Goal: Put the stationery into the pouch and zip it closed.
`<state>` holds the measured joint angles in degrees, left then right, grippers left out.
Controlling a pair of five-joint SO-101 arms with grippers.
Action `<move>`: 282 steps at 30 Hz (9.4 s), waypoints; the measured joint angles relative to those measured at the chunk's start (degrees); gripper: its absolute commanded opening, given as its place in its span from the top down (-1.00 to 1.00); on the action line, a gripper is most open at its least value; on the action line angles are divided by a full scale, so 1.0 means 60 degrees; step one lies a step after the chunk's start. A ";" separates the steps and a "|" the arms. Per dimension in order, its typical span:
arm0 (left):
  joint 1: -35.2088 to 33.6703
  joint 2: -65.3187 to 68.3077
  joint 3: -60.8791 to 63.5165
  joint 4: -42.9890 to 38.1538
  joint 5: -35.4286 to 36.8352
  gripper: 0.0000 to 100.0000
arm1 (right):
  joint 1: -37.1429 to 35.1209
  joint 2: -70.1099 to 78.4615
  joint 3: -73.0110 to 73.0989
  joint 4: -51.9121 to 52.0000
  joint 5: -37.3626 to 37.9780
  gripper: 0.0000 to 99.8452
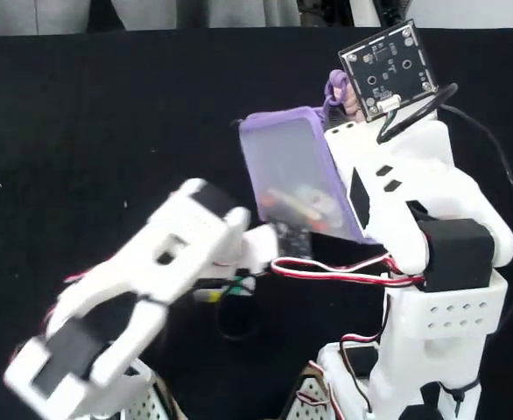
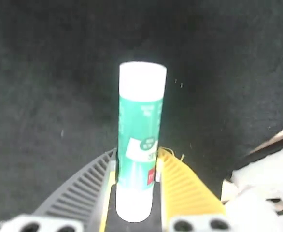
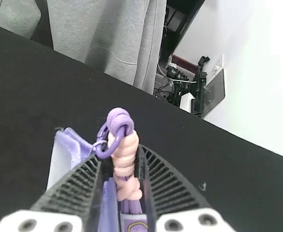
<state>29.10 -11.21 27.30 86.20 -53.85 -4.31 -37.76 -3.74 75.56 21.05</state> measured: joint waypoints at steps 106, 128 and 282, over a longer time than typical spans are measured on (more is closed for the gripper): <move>0.0322 -1.4125 0.9392 -1.3685 1.3187 0.94 | -0.2886 0.7209 -0.5568 0.0396 -0.3473 0.98; -0.4469 -1.5604 0.6491 -0.9436 1.1956 0.94 | -0.3897 0.7927 -0.7209 0.1319 -0.3179 0.98; -0.7033 -1.5546 0.6652 -0.4982 0.6886 0.70 | -0.4000 0.9597 -1.1179 0.2769 -0.0689 0.98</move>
<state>-13.10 -104.48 67.21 56.31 -12.53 -28.31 19.82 -70.81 92.18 16.92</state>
